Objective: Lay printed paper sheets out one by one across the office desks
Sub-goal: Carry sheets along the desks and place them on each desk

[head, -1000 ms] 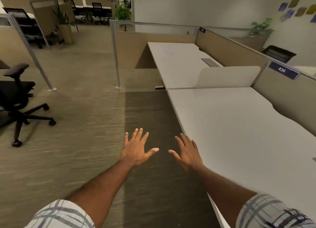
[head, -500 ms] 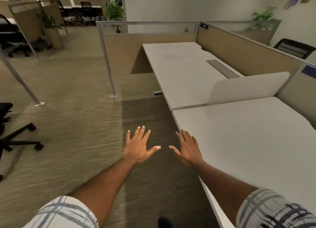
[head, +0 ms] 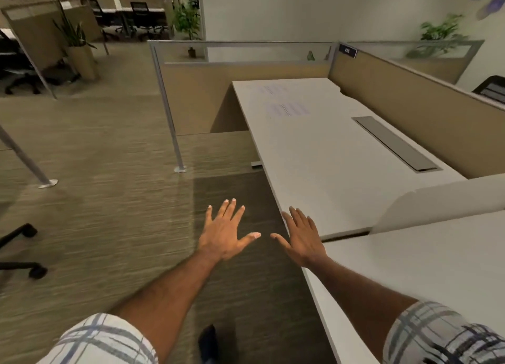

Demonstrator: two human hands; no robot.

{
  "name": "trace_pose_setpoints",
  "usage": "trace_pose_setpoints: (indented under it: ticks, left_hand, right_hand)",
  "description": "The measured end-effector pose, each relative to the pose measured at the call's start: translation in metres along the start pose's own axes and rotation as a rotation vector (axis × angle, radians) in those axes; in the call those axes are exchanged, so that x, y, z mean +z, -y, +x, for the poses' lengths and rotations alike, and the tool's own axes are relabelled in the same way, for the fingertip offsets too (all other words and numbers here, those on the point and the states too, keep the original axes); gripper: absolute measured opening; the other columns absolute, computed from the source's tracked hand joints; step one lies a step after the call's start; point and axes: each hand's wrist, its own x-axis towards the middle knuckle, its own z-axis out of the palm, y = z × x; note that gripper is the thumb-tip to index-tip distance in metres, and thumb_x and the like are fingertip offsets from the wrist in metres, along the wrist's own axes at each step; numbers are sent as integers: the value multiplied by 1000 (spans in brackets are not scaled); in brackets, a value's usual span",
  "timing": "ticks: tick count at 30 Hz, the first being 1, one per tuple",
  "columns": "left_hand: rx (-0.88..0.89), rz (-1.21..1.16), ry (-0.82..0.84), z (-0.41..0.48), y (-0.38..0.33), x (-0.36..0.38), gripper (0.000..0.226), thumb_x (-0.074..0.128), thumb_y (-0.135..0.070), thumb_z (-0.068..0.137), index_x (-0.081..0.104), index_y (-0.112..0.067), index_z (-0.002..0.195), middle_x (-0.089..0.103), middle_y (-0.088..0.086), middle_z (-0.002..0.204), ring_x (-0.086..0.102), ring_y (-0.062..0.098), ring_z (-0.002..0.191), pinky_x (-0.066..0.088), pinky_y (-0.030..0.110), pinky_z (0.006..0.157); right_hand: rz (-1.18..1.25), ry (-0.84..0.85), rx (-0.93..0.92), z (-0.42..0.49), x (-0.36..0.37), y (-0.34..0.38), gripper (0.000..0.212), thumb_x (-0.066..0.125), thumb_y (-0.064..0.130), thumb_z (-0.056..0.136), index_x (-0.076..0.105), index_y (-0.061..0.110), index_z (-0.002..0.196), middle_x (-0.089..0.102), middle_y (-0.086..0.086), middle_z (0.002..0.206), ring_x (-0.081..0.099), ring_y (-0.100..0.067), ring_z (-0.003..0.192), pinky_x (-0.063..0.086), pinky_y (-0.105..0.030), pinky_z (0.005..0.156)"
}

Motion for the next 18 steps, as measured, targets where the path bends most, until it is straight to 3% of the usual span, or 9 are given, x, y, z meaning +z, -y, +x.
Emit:
trace_pose_setpoints:
  ticks: [18]
  left_hand:
    - [164, 10, 5, 336, 177, -7, 102, 4, -89, 76, 13, -25, 156, 2, 4, 165, 0, 20, 152, -2, 58, 120]
  right_hand:
    - [-24, -33, 164, 340, 5, 32, 81, 19, 76, 89, 15, 29, 155, 0, -1, 165, -2, -23, 152, -10, -39, 115]
